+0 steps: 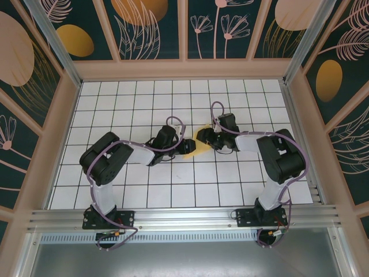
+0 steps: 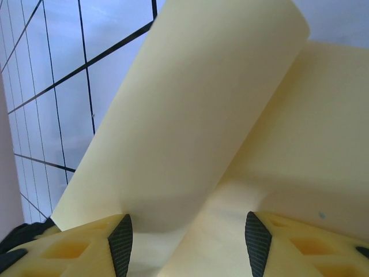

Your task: Fold a paper plane with a square sheet of paper (pick it up from the middle)

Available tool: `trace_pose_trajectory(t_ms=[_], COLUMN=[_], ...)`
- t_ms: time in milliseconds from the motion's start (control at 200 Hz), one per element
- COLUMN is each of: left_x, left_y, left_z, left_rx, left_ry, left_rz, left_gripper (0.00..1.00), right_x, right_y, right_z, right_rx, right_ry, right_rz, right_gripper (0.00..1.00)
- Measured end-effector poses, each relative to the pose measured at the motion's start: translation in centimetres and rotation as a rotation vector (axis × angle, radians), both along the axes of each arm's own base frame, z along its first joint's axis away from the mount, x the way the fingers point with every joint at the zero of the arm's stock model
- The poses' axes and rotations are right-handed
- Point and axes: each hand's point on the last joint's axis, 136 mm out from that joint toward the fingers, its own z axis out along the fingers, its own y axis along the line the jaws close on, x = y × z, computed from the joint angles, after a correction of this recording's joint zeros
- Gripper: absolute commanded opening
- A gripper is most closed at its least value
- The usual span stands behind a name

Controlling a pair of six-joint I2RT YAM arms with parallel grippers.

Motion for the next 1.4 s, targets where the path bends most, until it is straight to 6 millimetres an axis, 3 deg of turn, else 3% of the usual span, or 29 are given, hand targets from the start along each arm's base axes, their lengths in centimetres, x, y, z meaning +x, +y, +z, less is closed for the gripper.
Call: trace_pose_trajectory(t_ms=[225, 385, 640, 1016, 1396], left_x=[0.1, -0.4, -1.7, -1.2, -1.4], left_y=[0.8, 1.5, 1.9, 1.7, 1.4], left_z=[2.0, 1.0, -1.1, -0.7, -0.8], left_rx=[0.011, 0.092, 0.247, 0.296, 0.309], left_ry=[-0.072, -0.087, -0.091, -0.121, -0.118], left_rz=[0.018, 0.030, 0.035, 0.037, 0.022], left_gripper=[0.46, 0.44, 0.33, 0.23, 0.25], right_x=[0.2, 0.3, 0.3, 0.3, 0.3], right_y=[-0.1, 0.0, 0.0, 0.0, 0.0], right_z=[0.0, -0.1, -0.1, -0.2, -0.2], right_rx=[-0.006, -0.008, -0.010, -0.009, -0.010], right_ry=[0.007, 0.011, 0.021, 0.025, 0.025], right_rz=[-0.011, -0.011, -0.014, -0.016, -0.017], right_gripper=[0.56, 0.56, 0.56, 0.56, 0.56])
